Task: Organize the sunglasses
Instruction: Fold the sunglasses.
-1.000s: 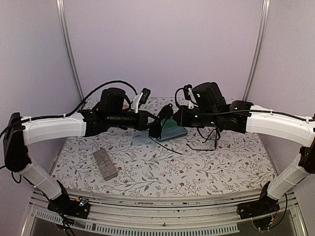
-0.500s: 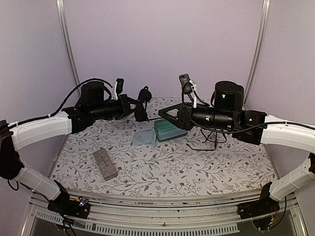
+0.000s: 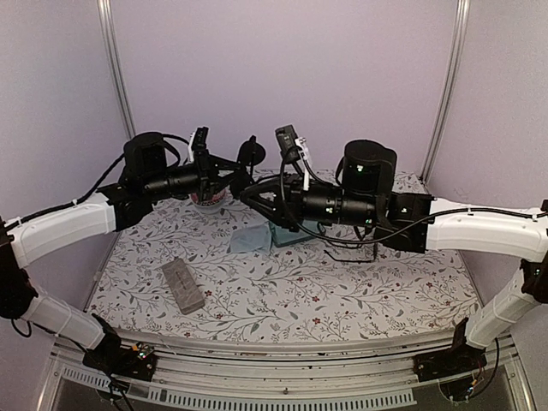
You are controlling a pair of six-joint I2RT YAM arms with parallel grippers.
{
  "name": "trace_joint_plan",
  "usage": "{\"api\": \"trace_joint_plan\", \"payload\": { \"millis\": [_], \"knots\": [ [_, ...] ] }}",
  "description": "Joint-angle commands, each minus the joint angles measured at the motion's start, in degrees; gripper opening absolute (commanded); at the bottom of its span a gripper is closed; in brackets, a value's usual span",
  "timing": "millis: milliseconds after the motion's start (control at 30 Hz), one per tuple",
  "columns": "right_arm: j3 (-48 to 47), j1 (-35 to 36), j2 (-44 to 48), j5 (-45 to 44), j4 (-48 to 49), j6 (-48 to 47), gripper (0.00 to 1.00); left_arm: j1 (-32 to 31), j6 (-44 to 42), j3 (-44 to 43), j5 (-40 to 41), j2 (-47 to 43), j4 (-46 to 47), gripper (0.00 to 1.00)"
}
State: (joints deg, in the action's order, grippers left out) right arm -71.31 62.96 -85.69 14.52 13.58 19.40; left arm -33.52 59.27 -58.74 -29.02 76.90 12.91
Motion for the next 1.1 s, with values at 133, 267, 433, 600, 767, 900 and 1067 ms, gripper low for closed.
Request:
{"api": "trace_joint_plan", "payload": {
  "millis": [133, 267, 433, 600, 767, 900, 1067],
  "knots": [
    [-5.65, -0.45, -4.48, -13.14, 5.36, -0.92, 0.17, -0.01, 2.53, 1.09, -11.74, -2.66, 8.72, 0.02],
    [-7.6, -2.11, -6.49, -11.89, 5.13, 1.72, 0.17, -0.39, 0.94, 0.91, -13.85, -3.09, 9.23, 0.02],
    [-8.37, -2.93, -6.28, -12.85, 1.92, 3.57, 0.17, -0.41, -2.49, 0.03, -15.35, -3.04, 8.58, 0.02],
    [-4.47, -3.77, -1.36, -15.36, 1.64, 5.22, 0.17, -0.41, -12.28, -2.95, -13.7, -1.42, 0.48, 0.02],
    [2.07, -6.7, 4.79, -20.83, -1.47, 10.21, 0.18, -0.5, -25.88, -6.97, -11.78, 3.99, -7.32, 0.02],
    [8.17, -10.4, 9.05, -23.8, -8.22, 19.47, 0.18, -0.73, -35.9, -11.16, -12.45, 11.15, -12.53, 0.02],
    [16.01, -12.05, 13.07, -24.95, -11.21, 26.92, 0.18, -1.85, -46.1, -19.13, -11.41, 22.14, -21.06, 0.01]
  ]
}}
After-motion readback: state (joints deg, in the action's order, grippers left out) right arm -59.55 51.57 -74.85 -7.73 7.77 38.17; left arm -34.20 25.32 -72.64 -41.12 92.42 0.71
